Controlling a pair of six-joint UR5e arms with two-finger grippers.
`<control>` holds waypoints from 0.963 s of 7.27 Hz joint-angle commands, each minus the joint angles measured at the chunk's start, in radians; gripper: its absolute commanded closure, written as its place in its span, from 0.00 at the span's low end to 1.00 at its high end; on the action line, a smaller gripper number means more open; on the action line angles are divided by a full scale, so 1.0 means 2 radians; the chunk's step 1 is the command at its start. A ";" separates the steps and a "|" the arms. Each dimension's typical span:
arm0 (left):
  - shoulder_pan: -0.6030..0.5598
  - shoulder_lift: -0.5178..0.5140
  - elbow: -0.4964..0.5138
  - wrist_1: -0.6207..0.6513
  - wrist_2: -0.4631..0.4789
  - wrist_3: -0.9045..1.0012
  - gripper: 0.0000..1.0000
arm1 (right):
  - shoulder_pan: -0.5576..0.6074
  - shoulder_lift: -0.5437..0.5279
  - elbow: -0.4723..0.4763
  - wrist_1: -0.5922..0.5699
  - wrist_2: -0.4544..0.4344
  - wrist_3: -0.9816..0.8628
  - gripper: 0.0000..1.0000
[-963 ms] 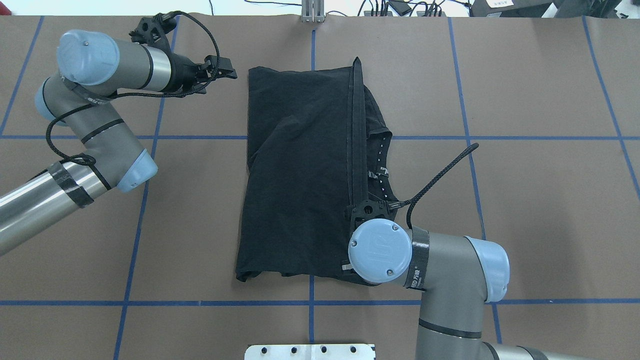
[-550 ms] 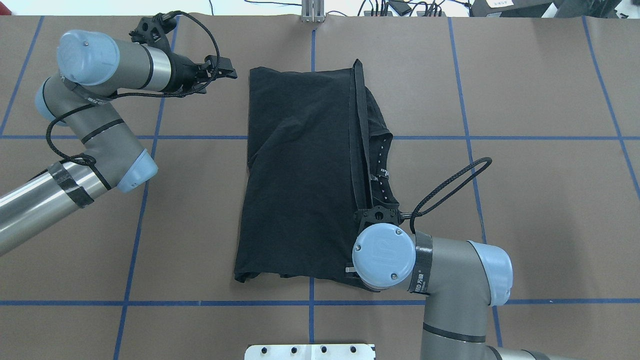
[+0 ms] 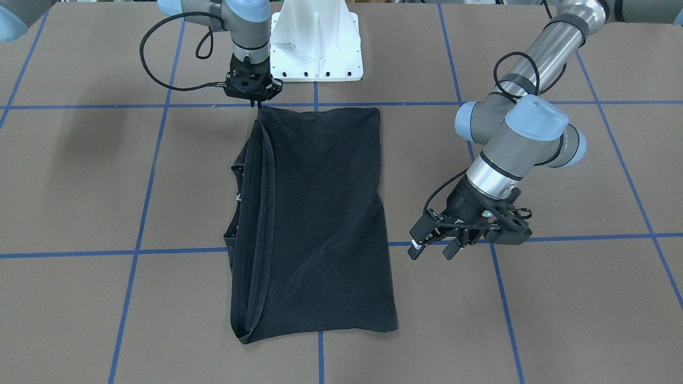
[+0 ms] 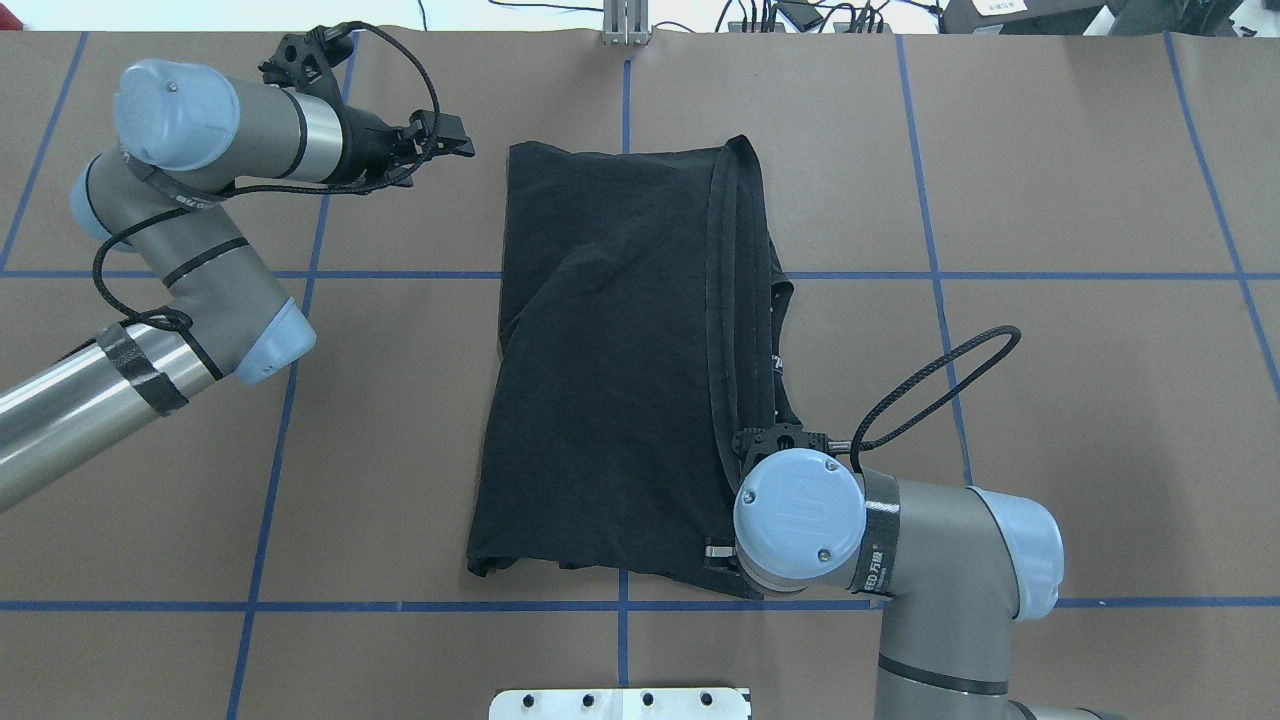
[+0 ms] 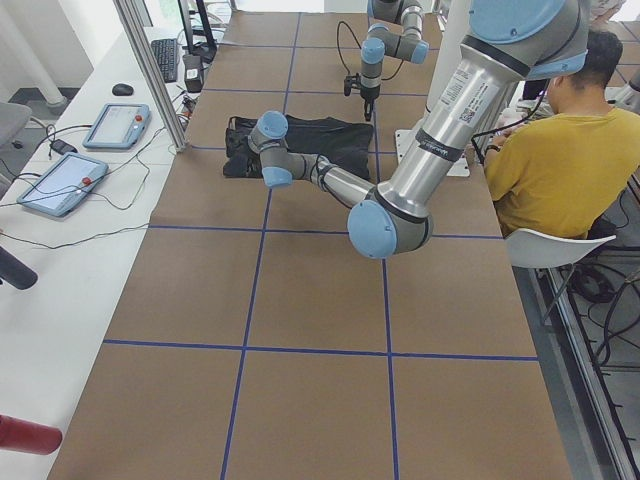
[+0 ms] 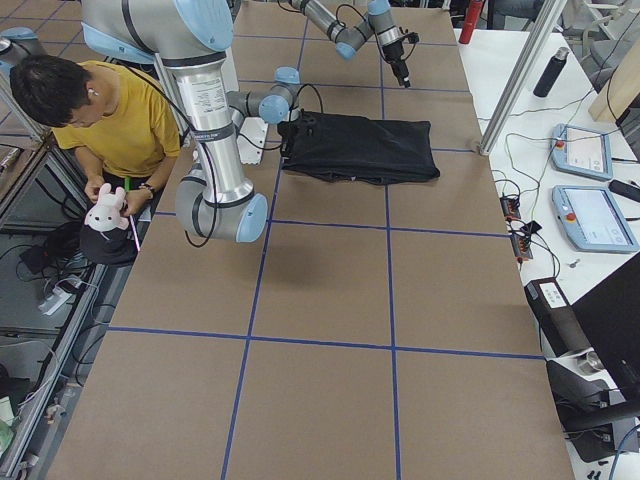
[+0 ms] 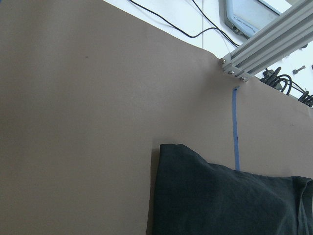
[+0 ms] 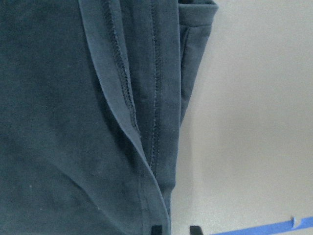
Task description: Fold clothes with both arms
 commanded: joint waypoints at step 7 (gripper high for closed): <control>0.000 0.000 0.002 0.000 0.000 0.000 0.00 | 0.001 -0.003 -0.037 0.118 -0.093 0.350 0.39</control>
